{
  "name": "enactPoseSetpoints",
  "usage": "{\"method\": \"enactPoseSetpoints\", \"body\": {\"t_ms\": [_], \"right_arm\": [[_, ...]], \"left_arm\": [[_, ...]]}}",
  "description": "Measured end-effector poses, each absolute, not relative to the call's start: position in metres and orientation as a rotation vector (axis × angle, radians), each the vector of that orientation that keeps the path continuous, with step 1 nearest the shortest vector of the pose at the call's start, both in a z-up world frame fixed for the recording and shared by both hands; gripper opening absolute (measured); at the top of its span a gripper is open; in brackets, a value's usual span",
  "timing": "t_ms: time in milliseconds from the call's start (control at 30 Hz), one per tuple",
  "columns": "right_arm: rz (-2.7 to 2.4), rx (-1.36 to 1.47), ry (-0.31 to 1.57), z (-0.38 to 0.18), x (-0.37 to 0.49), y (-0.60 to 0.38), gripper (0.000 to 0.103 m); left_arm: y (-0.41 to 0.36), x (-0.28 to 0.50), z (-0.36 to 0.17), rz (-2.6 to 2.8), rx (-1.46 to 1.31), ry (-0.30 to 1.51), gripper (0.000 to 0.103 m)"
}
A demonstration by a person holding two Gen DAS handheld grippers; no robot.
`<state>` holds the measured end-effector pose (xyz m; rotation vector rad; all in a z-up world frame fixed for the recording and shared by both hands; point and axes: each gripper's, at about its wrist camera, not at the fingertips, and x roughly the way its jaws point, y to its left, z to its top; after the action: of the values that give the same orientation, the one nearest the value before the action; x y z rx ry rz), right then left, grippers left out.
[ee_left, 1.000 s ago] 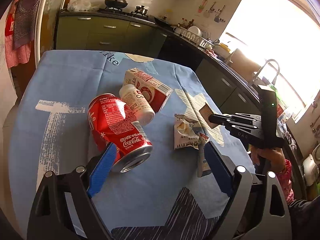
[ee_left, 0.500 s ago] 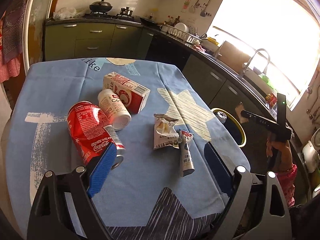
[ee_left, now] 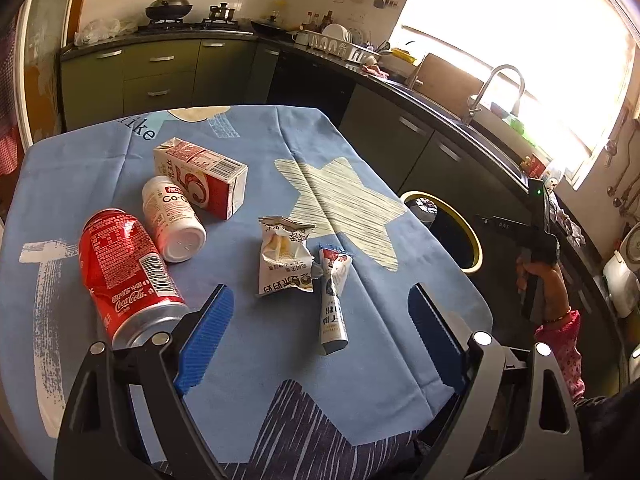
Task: Collect trash
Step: 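Carry the brown tray with the right gripper into the bin and release, then grasp the white drink tube with the left gripper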
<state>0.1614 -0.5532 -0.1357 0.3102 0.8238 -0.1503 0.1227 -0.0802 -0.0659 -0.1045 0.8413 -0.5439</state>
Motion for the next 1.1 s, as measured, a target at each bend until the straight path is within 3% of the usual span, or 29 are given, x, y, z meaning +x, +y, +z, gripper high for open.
{"method": "enactPoseSetpoints", "body": {"t_ms": [300,933,1100], "right_arm": [[-0.091,0.326,0.788,-0.126,0.141,-0.530,0.030],[-0.014,0.358,0.780,-0.132,0.135,-0.517,0.039],[-0.006,0.380,0.775,-0.135,0.135,-0.521,0.040]], "left_arm": [[-0.101,0.129,-0.078,-0.580,-0.077,0.888,0.088],[-0.157,0.149,-0.122,-0.631,0.025,1.099,0.088],[-0.168,0.160,-0.128,-0.617,0.057,1.130,0.083]]}}
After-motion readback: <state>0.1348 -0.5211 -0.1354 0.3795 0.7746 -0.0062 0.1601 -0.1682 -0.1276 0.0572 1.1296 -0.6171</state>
